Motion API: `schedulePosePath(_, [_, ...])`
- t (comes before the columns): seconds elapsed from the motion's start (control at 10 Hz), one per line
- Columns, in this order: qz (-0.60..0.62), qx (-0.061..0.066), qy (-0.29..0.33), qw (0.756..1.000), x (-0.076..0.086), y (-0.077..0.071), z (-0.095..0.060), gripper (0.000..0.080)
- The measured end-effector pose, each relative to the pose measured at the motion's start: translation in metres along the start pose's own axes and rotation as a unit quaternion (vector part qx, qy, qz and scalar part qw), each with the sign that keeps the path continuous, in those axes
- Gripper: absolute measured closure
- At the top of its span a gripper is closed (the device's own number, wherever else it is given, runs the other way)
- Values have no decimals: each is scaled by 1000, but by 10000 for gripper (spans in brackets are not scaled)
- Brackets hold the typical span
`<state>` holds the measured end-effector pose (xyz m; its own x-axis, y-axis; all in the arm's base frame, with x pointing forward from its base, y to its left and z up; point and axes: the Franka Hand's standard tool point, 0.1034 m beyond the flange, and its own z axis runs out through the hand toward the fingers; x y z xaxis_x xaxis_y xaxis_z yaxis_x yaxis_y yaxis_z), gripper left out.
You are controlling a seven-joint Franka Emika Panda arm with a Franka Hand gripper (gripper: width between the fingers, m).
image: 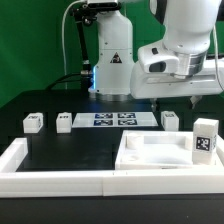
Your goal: Assemble square table
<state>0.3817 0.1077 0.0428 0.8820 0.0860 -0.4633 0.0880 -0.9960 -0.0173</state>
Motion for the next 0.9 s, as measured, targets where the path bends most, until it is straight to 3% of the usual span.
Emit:
schedulePosePath(0.7, [27,-1,-237,971,-5,11,20,150])
schedulePosePath(0.9, [34,-5,-231,972,-2,6,22,150])
